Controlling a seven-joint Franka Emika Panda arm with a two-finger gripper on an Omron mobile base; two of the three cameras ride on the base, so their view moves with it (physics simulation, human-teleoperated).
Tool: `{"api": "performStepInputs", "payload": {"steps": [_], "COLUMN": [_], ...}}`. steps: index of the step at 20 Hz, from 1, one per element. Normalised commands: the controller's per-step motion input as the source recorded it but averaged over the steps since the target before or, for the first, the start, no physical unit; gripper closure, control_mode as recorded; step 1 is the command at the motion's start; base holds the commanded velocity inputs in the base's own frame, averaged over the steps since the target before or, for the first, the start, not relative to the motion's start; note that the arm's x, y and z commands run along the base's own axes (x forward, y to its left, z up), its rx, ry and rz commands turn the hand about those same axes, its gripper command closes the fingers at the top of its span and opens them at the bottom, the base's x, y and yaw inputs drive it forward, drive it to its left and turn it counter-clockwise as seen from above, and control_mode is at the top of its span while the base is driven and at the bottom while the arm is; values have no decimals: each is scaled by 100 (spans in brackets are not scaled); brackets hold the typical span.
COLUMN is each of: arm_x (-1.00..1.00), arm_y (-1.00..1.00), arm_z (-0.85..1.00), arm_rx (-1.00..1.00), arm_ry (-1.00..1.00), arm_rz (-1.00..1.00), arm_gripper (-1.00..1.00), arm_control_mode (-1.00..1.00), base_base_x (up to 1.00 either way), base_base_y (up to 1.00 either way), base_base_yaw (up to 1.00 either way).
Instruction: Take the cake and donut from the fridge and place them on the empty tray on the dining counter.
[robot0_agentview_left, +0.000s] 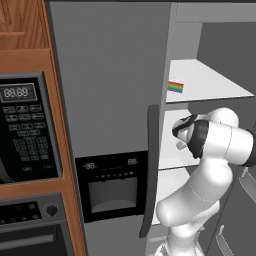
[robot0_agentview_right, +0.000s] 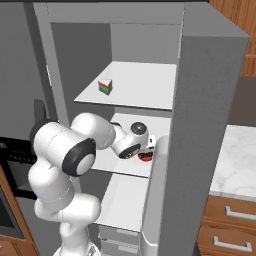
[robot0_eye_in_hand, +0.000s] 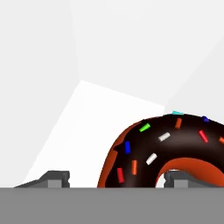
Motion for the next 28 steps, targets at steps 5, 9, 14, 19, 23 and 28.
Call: {"api": "performStepInputs", "payload": {"steps": [5,9,14,19,23,28], "arm_x": [4,-26,-73,-71,-72,-72], "arm_y": [0,0,9,19,15,2], "arm_z": [-7,-15,-8,24,72,100], "arm_rx": [0,0,0,0,0,-2], "arm_ry": [-2,-9,-9,1,3,9], "arm_rz": [0,0,0,3,11,6], "arm_gripper": [100,100,100,100,100,100], "arm_control_mode": [-100,-100,-100,-100,-100,-100], "base_base_x": [0,0,0,0,0,0], "base_base_y": [0,0,0,0,0,0], "base_base_yaw": [0,0,0,0,0,0]}}
